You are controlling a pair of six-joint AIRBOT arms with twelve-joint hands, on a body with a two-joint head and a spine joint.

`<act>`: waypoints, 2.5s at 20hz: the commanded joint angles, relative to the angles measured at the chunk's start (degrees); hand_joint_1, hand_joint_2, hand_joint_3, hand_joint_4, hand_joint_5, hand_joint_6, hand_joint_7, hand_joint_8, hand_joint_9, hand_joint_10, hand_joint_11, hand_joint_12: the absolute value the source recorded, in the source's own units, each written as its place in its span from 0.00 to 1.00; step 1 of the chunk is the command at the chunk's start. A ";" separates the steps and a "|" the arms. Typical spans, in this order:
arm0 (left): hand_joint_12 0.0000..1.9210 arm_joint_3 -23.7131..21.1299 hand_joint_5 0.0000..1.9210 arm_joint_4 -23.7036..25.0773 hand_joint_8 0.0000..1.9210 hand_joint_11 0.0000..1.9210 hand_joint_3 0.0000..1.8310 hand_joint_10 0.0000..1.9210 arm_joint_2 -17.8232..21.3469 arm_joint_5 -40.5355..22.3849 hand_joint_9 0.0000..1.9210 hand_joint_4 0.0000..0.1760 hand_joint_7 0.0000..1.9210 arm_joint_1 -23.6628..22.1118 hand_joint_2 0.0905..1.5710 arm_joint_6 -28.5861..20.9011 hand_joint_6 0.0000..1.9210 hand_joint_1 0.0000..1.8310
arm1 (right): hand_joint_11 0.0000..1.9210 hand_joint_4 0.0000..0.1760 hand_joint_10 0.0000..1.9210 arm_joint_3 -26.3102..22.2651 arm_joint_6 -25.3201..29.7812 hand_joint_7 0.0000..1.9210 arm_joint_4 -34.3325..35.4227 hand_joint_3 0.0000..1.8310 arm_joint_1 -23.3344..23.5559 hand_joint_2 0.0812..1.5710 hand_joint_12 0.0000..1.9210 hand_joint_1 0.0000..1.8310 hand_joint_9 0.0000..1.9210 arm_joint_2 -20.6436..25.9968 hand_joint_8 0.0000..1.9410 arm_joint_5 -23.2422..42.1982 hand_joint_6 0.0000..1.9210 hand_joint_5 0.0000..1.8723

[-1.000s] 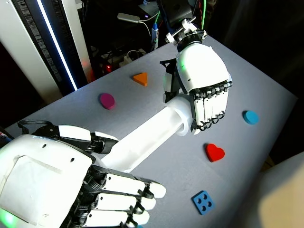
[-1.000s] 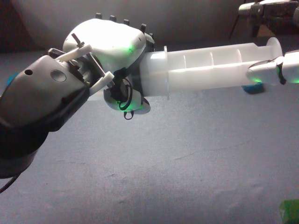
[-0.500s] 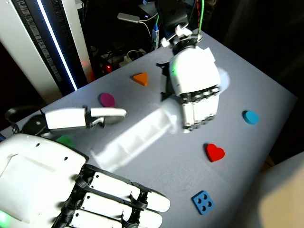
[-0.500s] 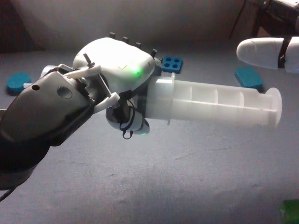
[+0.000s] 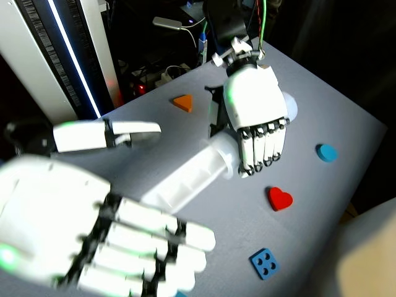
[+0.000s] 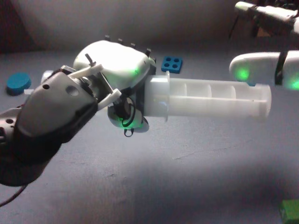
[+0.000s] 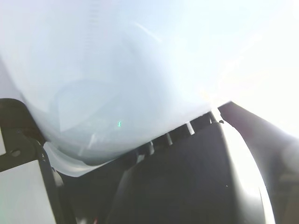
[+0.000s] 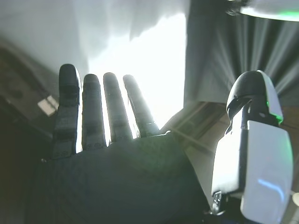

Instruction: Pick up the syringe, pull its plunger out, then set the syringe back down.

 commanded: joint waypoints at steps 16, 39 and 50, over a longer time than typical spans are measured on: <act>0.77 11.85 0.49 25.64 0.54 0.43 0.00 0.57 -5.24 5.51 0.48 0.00 0.50 7.49 0.68 -25.02 0.44 0.82 | 0.00 0.00 0.00 -3.02 -8.54 0.02 -1.45 0.00 -2.64 0.56 0.28 0.06 0.03 -0.36 0.00 -10.89 0.00 0.01; 0.41 17.50 0.42 35.54 0.12 0.32 0.00 0.04 -9.12 7.41 0.47 0.00 0.46 10.16 0.71 -36.23 0.25 0.46 | 0.00 0.00 0.00 -2.84 -8.25 0.02 -1.46 0.00 -2.92 0.56 0.26 0.07 0.03 -0.67 0.00 -12.28 0.00 0.01; 0.23 16.18 0.06 35.54 0.00 0.00 0.00 0.00 -9.13 7.41 0.04 0.00 0.06 9.71 0.59 -36.31 0.00 0.07 | 0.00 0.00 0.00 -2.62 -8.18 0.04 -1.45 0.00 -2.93 0.56 0.34 0.09 0.04 -0.72 0.00 -12.60 0.00 0.02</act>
